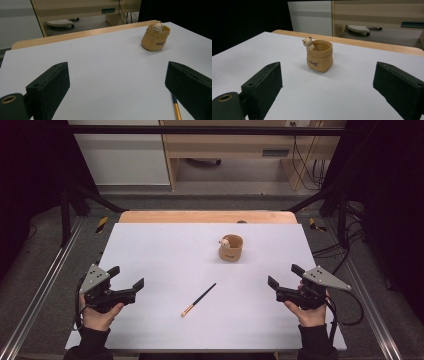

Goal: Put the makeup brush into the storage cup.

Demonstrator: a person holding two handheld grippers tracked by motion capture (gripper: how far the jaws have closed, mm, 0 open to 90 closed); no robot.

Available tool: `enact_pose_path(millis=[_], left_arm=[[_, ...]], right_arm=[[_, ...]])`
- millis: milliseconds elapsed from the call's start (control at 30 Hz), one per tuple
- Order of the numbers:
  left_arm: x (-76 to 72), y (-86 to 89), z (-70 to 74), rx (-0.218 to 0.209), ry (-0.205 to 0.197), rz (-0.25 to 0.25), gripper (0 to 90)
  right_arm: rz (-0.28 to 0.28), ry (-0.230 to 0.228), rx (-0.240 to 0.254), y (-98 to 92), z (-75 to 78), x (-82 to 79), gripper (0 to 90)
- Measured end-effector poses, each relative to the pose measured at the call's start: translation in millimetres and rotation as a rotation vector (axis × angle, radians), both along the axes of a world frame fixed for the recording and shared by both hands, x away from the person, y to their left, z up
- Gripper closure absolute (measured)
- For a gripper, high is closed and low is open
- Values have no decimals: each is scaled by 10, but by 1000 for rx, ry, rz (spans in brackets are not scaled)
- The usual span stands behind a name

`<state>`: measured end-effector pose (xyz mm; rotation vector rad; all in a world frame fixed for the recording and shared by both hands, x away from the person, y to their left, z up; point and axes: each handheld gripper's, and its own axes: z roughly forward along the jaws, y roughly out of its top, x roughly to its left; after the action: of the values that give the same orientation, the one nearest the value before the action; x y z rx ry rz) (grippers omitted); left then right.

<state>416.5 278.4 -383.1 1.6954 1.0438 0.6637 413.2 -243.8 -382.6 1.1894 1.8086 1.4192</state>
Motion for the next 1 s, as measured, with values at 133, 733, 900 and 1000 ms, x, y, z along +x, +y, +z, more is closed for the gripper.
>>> enact_pose_path(millis=[133, 733, 900, 1000], left_arm=[[0, -24, -11, 10, 6, -1, 52], [6, -285, -69, 92, 39, -64, 82], [14, -356, -93, 105, 52, -83, 109], [28, -412, -108, 129, 65, -101, 127]], right_arm=[[-2, 2, -15, -15, -4, -11, 89], [36, 19, -52, 120, 27, -29, 91], [47, 29, -59, 148, 19, -26, 91], [53, 36, -64, 162, 16, -22, 92]])
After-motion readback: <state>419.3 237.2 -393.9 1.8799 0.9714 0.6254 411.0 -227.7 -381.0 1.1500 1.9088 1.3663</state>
